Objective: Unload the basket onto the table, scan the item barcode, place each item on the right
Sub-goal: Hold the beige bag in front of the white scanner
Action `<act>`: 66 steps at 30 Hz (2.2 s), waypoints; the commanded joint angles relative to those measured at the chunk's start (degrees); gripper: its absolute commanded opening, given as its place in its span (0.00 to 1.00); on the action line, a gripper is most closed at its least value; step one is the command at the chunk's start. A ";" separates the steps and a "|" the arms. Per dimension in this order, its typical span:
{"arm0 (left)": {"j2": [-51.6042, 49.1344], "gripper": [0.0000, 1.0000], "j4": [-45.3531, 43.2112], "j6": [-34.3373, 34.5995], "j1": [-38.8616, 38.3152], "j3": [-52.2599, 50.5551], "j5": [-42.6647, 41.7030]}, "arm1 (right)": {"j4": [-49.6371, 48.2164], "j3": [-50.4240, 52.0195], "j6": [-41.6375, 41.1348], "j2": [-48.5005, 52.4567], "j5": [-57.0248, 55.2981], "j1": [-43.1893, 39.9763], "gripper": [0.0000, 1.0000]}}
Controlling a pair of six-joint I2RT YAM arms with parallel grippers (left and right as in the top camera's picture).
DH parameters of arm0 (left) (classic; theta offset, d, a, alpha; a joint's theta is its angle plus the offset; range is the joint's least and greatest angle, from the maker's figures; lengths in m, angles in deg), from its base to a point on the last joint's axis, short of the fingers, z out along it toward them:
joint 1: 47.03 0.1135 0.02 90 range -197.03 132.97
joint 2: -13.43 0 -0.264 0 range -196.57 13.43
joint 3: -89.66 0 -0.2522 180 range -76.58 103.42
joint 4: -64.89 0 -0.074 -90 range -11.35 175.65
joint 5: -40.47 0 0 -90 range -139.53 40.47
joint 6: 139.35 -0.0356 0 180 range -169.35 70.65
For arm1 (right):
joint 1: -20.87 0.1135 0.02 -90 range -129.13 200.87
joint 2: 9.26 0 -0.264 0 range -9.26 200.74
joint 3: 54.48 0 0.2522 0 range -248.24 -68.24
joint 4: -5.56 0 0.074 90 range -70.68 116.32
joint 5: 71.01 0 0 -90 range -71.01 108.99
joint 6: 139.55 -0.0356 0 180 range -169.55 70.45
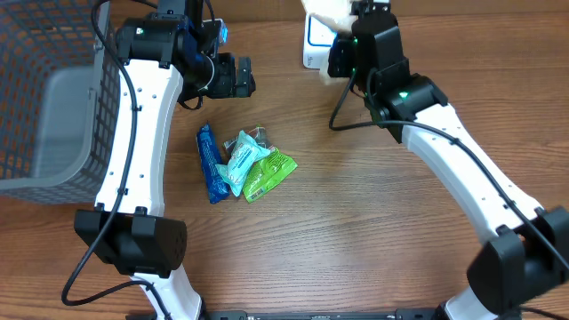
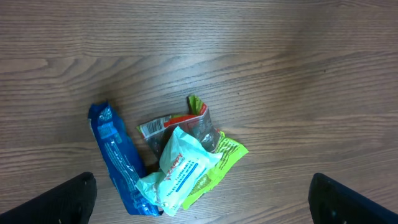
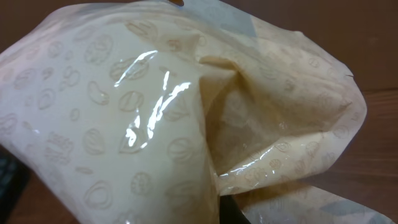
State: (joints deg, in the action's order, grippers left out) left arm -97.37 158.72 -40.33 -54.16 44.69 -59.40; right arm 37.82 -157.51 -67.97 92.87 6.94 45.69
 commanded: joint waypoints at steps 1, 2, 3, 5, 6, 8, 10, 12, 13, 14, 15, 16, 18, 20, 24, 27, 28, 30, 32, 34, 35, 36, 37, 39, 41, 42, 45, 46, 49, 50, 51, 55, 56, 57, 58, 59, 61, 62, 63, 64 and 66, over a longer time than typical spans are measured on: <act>-0.57 1.00 -0.22 -0.02 -0.11 -0.17 -0.44 | -3.32 -0.85 0.90 4.48 -5.90 -0.39 0.04; -0.57 1.00 -0.22 -0.02 -0.11 -0.17 -0.46 | -4.94 -0.85 0.87 5.55 -5.88 -0.39 0.04; -0.57 1.00 -0.22 -0.02 -0.11 -0.17 -0.44 | -6.75 -0.85 0.90 6.71 -5.88 -0.39 0.04; -0.57 1.00 -0.22 0.00 -0.11 -0.17 -0.44 | -10.80 -0.85 0.87 8.96 -5.86 -0.39 0.04; -0.57 1.00 -0.22 0.00 -0.11 -0.17 -0.46 | -12.90 -0.85 0.87 10.03 -5.77 -0.39 0.04; -0.57 1.00 -0.22 -0.02 -0.11 -0.17 -0.44 | -18.18 -0.85 0.87 12.39 -5.75 -0.39 0.04; -0.57 1.00 -0.22 -0.02 -0.11 -0.17 -0.46 | -23.93 -0.85 0.87 14.97 -5.92 -0.39 0.04; -0.57 1.00 -0.22 -0.02 -0.11 -0.17 -0.44 | -29.00 -0.85 0.87 17.27 -5.95 -0.44 0.04; -0.57 0.99 -0.22 -0.02 -0.11 -0.17 -0.44 | -30.71 -0.85 0.87 18.10 -5.92 -0.46 0.04; -0.57 1.00 -0.22 -0.02 -0.11 -0.17 -0.44 | -32.74 -0.85 0.87 19.32 -5.95 -0.46 0.04; -0.57 1.00 -0.22 -0.02 -0.11 -0.17 -0.44 | -34.42 -0.87 0.87 20.37 -5.95 -0.46 0.04; -0.57 1.00 -0.22 0.00 -0.11 -0.17 -0.44 | -35.43 -0.87 0.90 21.16 -5.97 -0.46 0.04; -0.57 1.00 -0.22 -0.02 -0.11 -0.17 -0.46 | -36.46 -0.87 0.85 22.60 -5.97 -0.46 0.04; -0.57 1.00 -0.22 0.00 -0.11 -0.17 -0.44 | -36.79 -0.87 0.87 23.69 -6.03 -0.46 0.04; -0.57 1.00 -0.22 -0.02 -0.11 -0.17 -0.44 | -36.83 -0.87 0.87 25.59 -6.97 -0.48 0.04; -0.57 1.00 -0.22 -0.02 -0.11 -0.17 -0.44 | -36.94 -0.87 0.87 25.83 -7.06 -0.57 0.04; -0.57 1.00 -0.22 -0.02 -0.11 -0.17 -0.44 | -37.20 -0.87 0.87 25.83 -7.15 -0.63 0.04; -0.57 1.00 -0.22 -0.02 -0.11 -0.17 -0.44 | -37.77 -1.05 0.90 25.83 -7.67 -0.81 0.04; -0.57 1.00 -0.22 -0.02 -0.11 -0.17 -0.44 | -37.48 -1.42 0.87 25.83 -7.63 -1.03 0.04; -0.57 1.00 -0.22 -0.02 -0.11 -0.17 -0.44 | -37.20 -1.60 0.87 25.83 -7.65 -1.05 0.04; -0.57 1.00 -0.22 -0.02 -0.11 -0.17 -0.44 | -37.18 -1.62 0.90 25.83 -7.63 -1.05 0.04; -0.57 1.00 -0.22 0.00 -0.11 -0.17 -0.46 | -37.09 -1.62 0.87 25.83 -7.63 -1.05 0.04; -0.57 1.00 -0.22 -0.02 -0.11 -0.17 -0.46 | -37.05 -1.60 0.87 25.83 -7.63 -1.05 0.04; -0.57 1.00 -0.22 -0.02 -0.11 -0.17 -0.46 | -36.85 -1.62 0.87 25.83 -7.63 -1.05 0.04; -0.57 1.00 -0.22 -0.02 -0.11 -0.17 -0.44 | -36.85 -1.62 0.87 25.83 -7.63 -1.05 0.04; -0.57 1.00 -0.22 -0.02 -0.11 -0.17 -0.44 | -36.85 -1.64 0.87 25.83 -7.63 -1.05 0.04; -0.57 1.00 -0.22 0.00 -0.11 -0.17 -0.44 | -35.04 -2.80 0.87 25.83 -7.63 -1.05 0.04; -0.57 1.00 -0.22 -0.02 -0.11 -0.17 -0.44 | -34.27 -3.37 0.87 25.83 -7.63 -1.05 0.04; -0.57 1.00 -0.22 -0.02 -0.11 -0.17 -0.44 | -32.85 -4.87 0.90 25.83 -7.63 -1.05 0.04; -0.57 1.00 -0.22 -0.02 -0.11 -0.17 -0.46 | -32.35 -5.31 0.90 25.83 -7.63 -1.05 0.04; -0.57 1.00 -0.22 -0.02 -0.11 -0.17 -0.44 | -31.67 -5.73 0.90 25.83 -7.61 -1.05 0.04; -0.57 1.00 -0.22 -0.02 -0.11 -0.17 -0.44 | -30.49 -7.06 0.90 25.83 -7.63 -1.05 0.04; -0.57 1.00 -0.22 0.00 -0.11 -0.17 -0.44 | -30.23 -7.37 0.90 25.83 -7.63 -1.05 0.04; -0.57 1.00 -0.22 -0.02 -0.11 -0.17 -0.44 | -30.03 -7.63 0.92 25.83 -7.63 -1.05 0.04; -0.57 1.00 -0.22 -0.02 -0.11 -0.17 -0.44 | -29.90 -7.85 0.94 25.83 -7.63 -1.05 0.04; -0.57 1.00 -0.22 -0.02 -0.11 -0.17 -0.46 | -29.88 -7.96 0.98 25.83 -7.63 -1.05 0.04; -0.57 1.00 -0.22 -0.02 -0.11 -0.17 -0.44 | -29.88 -7.96 1.14 25.83 -7.63 -1.05 0.04; -0.57 1.00 -0.22 -0.02 -0.11 -0.17 -0.44 | -29.70 -7.96 1.27 25.83 -7.63 -1.05 0.04; -0.57 1.00 -0.22 -0.02 -0.11 -0.17 -0.44 | -29.53 -7.96 1.36 25.83 -7.63 -1.05 0.04; -0.57 1.00 -0.22 0.00 -0.11 -0.17 -0.44 | -29.29 -7.96 1.36 25.83 -7.63 -1.05 0.04; -0.57 1.00 -0.22 -0.02 -0.11 -0.17 -0.44 | -28.48 -7.98 1.33 25.40 -7.63 -1.05 0.04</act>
State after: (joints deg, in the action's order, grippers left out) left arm -97.37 158.55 -40.33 -54.14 44.67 -59.42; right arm 9.15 -163.35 -67.27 118.96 0.16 45.16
